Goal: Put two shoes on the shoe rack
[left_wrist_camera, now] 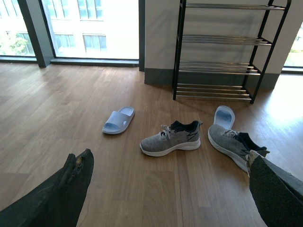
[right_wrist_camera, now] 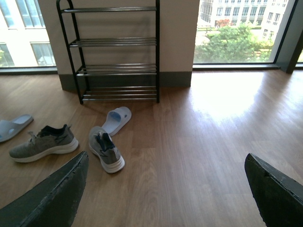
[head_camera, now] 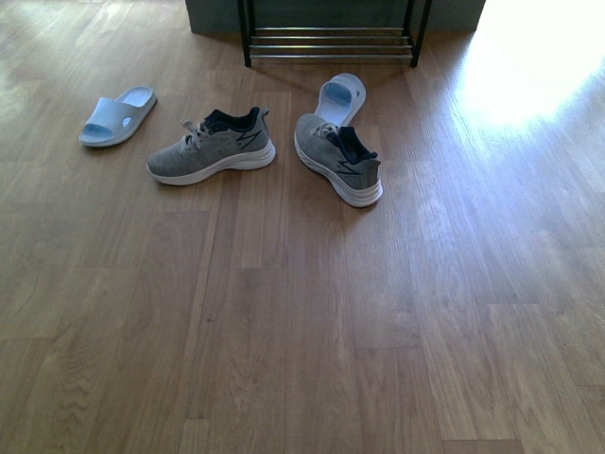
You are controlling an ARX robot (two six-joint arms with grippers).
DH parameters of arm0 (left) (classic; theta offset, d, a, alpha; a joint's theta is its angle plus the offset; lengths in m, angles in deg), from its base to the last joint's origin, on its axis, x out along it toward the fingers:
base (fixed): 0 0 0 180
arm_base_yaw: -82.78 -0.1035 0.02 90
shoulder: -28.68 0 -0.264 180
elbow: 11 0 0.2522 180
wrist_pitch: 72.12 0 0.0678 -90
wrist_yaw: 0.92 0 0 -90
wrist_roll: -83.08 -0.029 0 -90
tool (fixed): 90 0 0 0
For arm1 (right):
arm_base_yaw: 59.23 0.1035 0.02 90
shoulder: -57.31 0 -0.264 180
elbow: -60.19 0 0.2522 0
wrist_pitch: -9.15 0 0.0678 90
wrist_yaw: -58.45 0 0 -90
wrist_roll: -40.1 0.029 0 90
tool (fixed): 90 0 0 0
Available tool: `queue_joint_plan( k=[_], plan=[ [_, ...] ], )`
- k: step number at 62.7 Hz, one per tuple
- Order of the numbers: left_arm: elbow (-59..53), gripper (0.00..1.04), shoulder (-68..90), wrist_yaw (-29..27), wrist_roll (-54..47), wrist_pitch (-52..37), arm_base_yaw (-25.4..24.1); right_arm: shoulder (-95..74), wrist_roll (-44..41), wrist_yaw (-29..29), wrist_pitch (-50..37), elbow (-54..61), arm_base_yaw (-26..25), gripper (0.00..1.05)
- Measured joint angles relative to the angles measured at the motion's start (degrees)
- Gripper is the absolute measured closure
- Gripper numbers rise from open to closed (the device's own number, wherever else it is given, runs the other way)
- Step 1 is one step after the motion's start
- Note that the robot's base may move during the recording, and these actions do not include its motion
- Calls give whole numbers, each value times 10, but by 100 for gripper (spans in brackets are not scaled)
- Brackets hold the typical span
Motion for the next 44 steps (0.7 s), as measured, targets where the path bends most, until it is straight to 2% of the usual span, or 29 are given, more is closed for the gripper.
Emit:
queue_joint_plan(
  k=[44],
  plan=[
    [0, 9, 0, 0, 0, 0, 0, 0, 0, 0, 0, 0, 0, 9]
  ],
)
